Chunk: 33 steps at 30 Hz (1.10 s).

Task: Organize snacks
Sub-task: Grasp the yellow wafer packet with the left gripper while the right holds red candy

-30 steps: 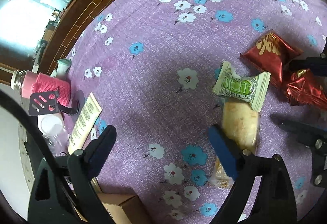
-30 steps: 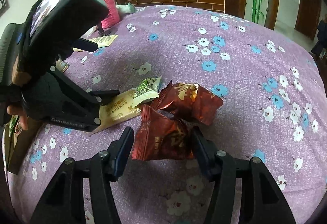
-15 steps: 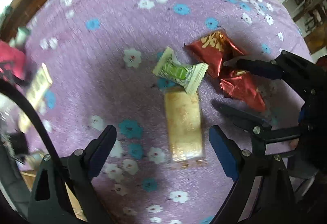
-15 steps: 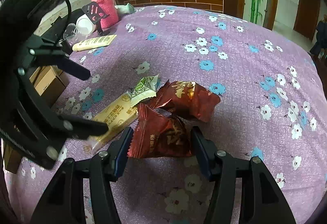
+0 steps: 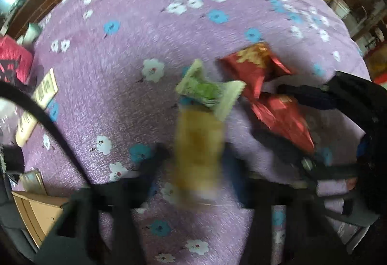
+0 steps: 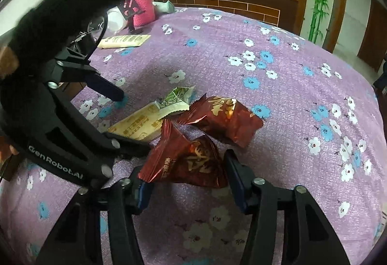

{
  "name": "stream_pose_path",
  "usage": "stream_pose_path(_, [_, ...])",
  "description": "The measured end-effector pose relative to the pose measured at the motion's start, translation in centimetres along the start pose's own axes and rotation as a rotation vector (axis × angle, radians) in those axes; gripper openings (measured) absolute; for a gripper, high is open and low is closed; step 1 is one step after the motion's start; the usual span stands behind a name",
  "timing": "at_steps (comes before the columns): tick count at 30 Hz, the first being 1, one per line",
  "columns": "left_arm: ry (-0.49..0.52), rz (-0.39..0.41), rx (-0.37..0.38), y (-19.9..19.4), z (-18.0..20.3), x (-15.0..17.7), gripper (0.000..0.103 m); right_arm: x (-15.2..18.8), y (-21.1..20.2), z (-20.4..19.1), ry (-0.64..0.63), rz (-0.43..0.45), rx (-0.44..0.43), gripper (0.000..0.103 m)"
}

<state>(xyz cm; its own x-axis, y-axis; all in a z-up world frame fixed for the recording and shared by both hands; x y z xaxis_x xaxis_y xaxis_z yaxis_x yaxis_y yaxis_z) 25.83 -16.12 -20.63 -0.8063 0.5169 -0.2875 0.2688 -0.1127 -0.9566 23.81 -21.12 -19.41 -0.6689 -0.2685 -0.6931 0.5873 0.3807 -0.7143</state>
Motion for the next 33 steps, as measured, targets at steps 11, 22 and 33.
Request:
stream_pose_path(11, [-0.091, 0.038, 0.043, -0.8, 1.1, 3.1, 0.035, 0.7, -0.8, 0.0, 0.089, -0.014, -0.007, 0.027])
stream_pose_path(22, [-0.200, 0.050, 0.089, -1.6, -0.4, 6.1, 0.035, -0.1, -0.7, -0.9, 0.093, 0.024, -0.024, 0.062])
stream_pose_path(33, [-0.211, 0.086, 0.096, -2.0, -1.9, 6.4, 0.035, -1.1, 0.6, -2.1, 0.022, 0.014, -0.033, 0.028])
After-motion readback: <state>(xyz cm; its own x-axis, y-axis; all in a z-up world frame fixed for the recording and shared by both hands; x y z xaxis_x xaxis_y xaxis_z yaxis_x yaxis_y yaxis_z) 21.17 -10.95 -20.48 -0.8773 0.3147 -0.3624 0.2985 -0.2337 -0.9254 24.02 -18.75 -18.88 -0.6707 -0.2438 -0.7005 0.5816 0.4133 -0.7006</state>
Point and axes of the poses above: each gripper's, at about its wrist camera, not at the fingertips, and y roughly the way its jaws point, z to its right, x to its underside, the point moved 9 cm from there along y, roughly the way its jaws point, and after that the axes turned 5 degrees about z, right-handed, at the moved point
